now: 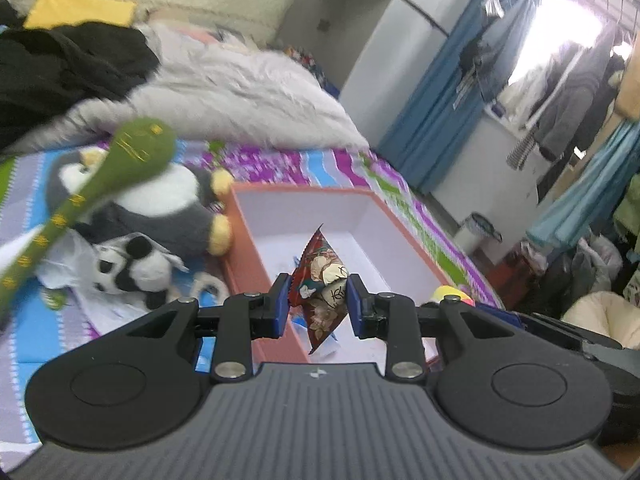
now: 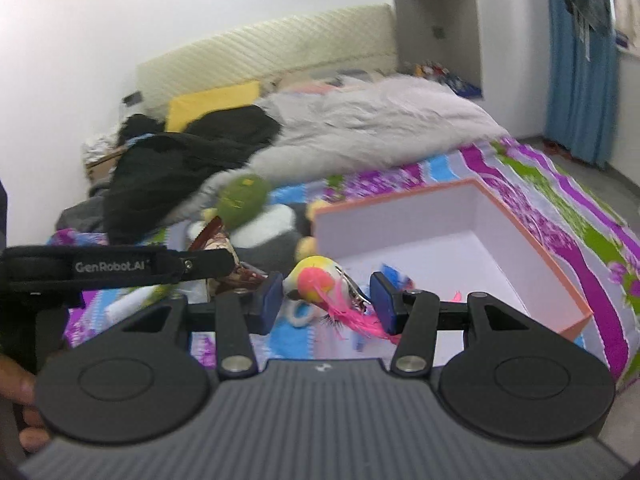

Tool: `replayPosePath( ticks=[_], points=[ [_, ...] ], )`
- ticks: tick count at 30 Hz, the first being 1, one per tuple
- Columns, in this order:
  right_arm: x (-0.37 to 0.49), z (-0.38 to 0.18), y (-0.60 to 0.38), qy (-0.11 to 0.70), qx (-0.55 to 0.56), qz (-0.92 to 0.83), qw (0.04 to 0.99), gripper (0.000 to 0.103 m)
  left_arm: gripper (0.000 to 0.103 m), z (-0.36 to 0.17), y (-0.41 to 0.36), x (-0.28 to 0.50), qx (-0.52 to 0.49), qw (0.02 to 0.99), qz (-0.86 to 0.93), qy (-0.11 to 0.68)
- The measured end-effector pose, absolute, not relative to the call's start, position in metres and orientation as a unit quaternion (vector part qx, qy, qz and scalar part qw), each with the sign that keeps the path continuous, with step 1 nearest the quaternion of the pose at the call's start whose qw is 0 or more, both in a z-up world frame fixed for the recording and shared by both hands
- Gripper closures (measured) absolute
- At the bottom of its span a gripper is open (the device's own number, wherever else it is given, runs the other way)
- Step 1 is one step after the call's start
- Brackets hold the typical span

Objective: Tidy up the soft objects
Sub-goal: 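Carry the snack with the left tool over the pink box, then open the left tool dropping the snack while the right tool releases the pink toy into the box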

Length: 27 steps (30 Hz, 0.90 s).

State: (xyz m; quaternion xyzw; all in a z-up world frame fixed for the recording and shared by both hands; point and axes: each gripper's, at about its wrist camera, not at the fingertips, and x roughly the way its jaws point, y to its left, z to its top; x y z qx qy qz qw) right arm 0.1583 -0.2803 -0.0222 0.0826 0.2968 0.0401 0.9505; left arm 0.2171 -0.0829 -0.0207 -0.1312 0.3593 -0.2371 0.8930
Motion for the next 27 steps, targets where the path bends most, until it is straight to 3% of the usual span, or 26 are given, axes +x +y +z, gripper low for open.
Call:
replayPosePath(
  ticks=[21, 23, 24, 27],
  points=[
    [0.254, -0.123, -0.35, 0.42, 0.121, 0.01, 0.899, 0.051, 0.068, -0.135, -0.185, 0.337, -0.097, 0.838, -0.245, 0.478],
    [0.257, -0.128, -0.354, 0.425, 0.129, 0.011, 0.896, 0.05, 0.061, -0.138, -0.186, 0.339, -0.089, 0.84, -0.238, 0.48],
    [0.259, -0.13, -0.355, 0.431, 0.128, 0.005, 0.893, 0.05, 0.052, -0.137, -0.186, 0.339, -0.085, 0.84, -0.235, 0.481],
    [0.256, -0.128, -0.353, 0.435, 0.122, -0.004, 0.892, 0.045, 0.051, -0.133, -0.18, 0.336, -0.085, 0.844, -0.233, 0.475]
  ],
)
